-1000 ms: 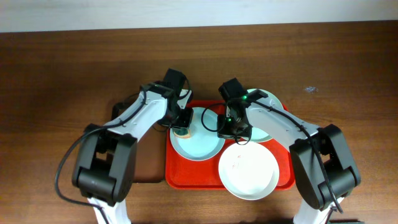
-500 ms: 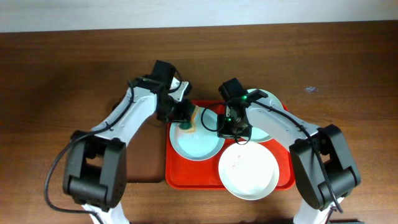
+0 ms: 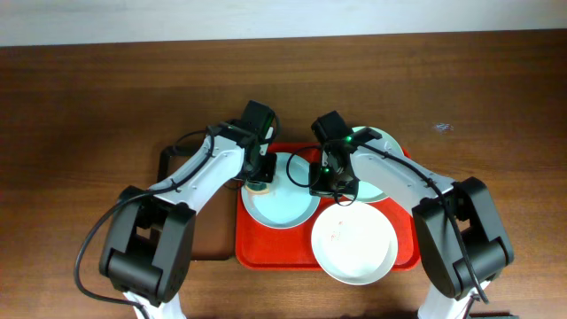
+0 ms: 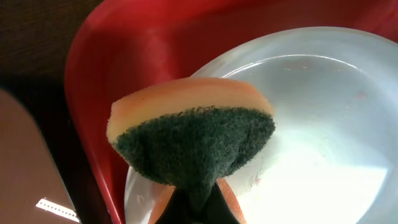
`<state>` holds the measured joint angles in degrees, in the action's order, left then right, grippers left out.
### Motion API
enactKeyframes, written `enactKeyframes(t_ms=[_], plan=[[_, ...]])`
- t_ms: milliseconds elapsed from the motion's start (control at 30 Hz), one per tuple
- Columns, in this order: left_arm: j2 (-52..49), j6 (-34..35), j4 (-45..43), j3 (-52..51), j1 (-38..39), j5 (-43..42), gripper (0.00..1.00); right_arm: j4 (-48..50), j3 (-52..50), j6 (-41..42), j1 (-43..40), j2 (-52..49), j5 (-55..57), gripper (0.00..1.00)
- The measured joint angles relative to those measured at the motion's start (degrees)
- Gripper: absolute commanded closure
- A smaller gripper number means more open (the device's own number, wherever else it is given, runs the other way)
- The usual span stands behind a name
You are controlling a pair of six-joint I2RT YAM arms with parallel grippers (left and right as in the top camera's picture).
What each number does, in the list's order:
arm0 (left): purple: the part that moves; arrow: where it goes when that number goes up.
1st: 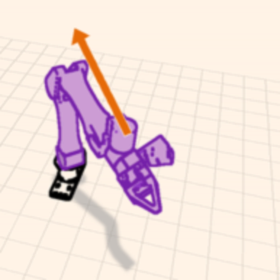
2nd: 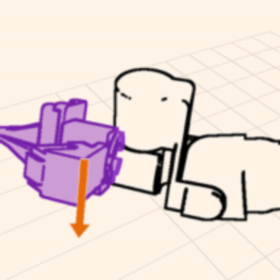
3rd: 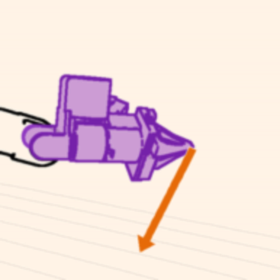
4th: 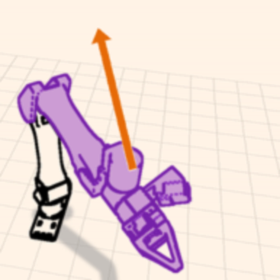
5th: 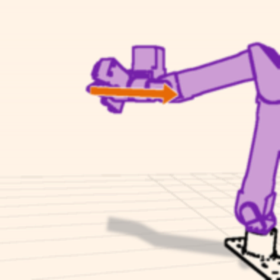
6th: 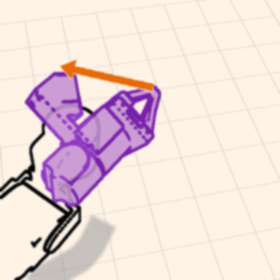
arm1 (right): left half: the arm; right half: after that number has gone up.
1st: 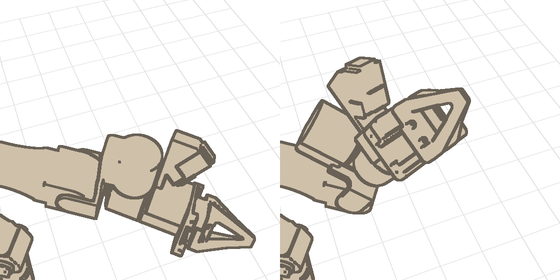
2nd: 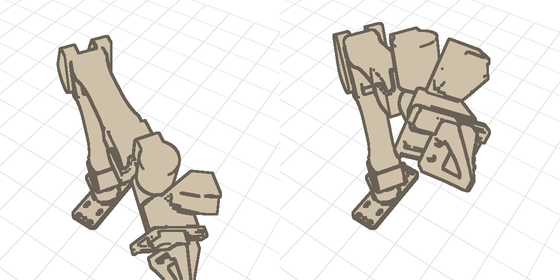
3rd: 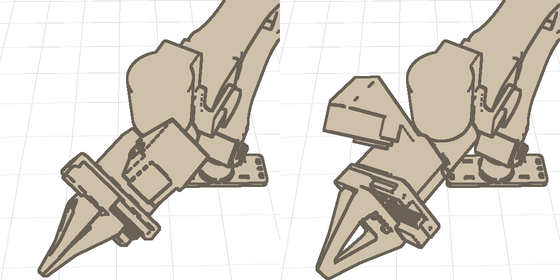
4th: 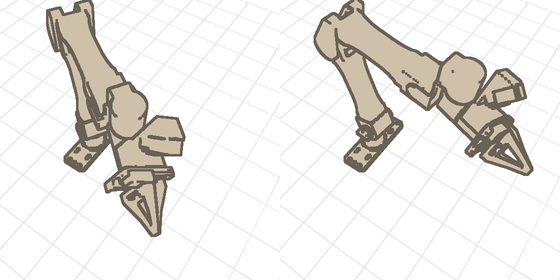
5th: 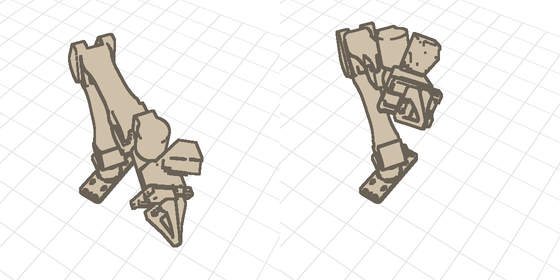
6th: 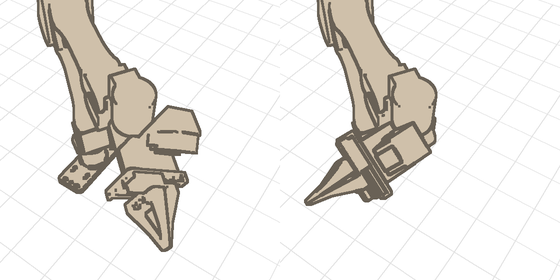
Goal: Clean dirty plates on tray and stack at the side
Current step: 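Scrub the left blue plate with the sponge in the left gripper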
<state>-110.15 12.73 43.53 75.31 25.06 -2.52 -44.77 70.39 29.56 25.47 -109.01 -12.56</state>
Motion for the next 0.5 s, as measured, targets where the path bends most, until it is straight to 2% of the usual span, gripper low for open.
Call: enactKeyframes(t_ms=[100,333,500], plan=[[-2.45,0.20,-0.66,0.00,0.00,-0.63,1.00,0.00,0.00,0.02,0.00,0.00,0.00,0.96],[-3.93,0.22,-1.14,0.17,-0.44,-11.93,1.00,0.07,0.00,0.00,0.02,-0.02,0.02,0.96],[-2.97,0.37,3.58,4.22,-1.75,-17.25,1.00,0.46,0.00,0.02,0.02,-0.02,0.00,0.96]])
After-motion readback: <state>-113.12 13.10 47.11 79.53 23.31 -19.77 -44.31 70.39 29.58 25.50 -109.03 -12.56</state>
